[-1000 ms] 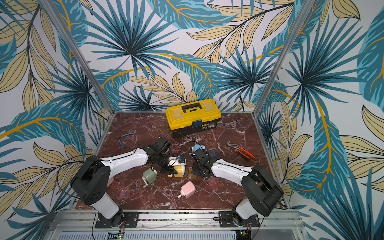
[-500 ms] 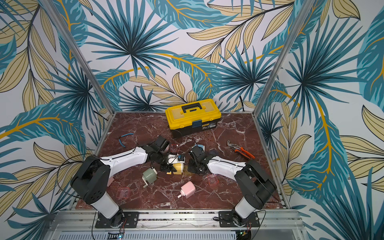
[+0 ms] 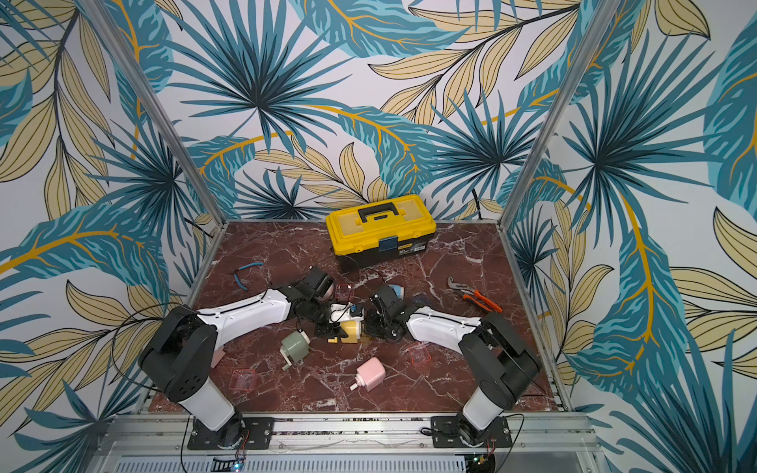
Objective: Put the tray back into the pencil sharpener
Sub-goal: Close the container of the pencil sharpener.
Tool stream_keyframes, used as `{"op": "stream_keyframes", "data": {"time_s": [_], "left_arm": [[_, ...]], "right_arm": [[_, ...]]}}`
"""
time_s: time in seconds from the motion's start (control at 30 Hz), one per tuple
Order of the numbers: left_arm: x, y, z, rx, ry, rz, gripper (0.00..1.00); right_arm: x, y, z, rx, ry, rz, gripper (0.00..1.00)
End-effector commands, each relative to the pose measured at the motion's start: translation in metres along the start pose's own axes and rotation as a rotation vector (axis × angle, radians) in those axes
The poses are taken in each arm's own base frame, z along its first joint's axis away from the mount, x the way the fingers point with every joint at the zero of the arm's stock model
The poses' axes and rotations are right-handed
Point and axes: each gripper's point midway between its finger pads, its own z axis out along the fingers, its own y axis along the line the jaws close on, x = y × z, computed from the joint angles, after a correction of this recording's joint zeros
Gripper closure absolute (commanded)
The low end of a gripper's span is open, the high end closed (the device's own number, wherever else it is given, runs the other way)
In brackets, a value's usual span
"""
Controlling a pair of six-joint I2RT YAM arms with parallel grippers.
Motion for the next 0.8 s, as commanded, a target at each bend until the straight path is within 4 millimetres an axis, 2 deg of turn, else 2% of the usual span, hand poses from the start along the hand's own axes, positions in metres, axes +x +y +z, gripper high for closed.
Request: {"op": "stream_keyframes", "data": {"time_s": [0.0,0.1,0.23,0.4,0.6,0.77], "left_arm": [[0.002,0.007,0.002,-0.014,0.014,0.016,0.63],[0.002,0.006,0.002,-0.016,0.016,0.019,0.63],[0.003,0.006,0.003,-0.016,0.017,0.016,0.63],[0.005,0.005,0.004,-0.012,0.02,0.015,0.63],[0.004,0.005,0.005,-0.009,0.015,0.011,0.63],[0.003,0.005,0.005,-0.007,0.011,0.007,0.63]], "right_arm": [[-0.004,0.013,0.0,-0.066,-0.024,0.006,0.81],[-0.007,0.005,-0.011,-0.049,-0.071,0.028,0.76],[-0.004,-0.015,-0.025,0.016,-0.111,0.052,0.72],[0.004,-0.045,-0.031,0.124,-0.131,0.099,0.79],[0.01,-0.032,-0.012,0.088,-0.046,0.068,0.84],[0.01,-0.011,0.006,0.006,0.004,0.048,0.86]]}}
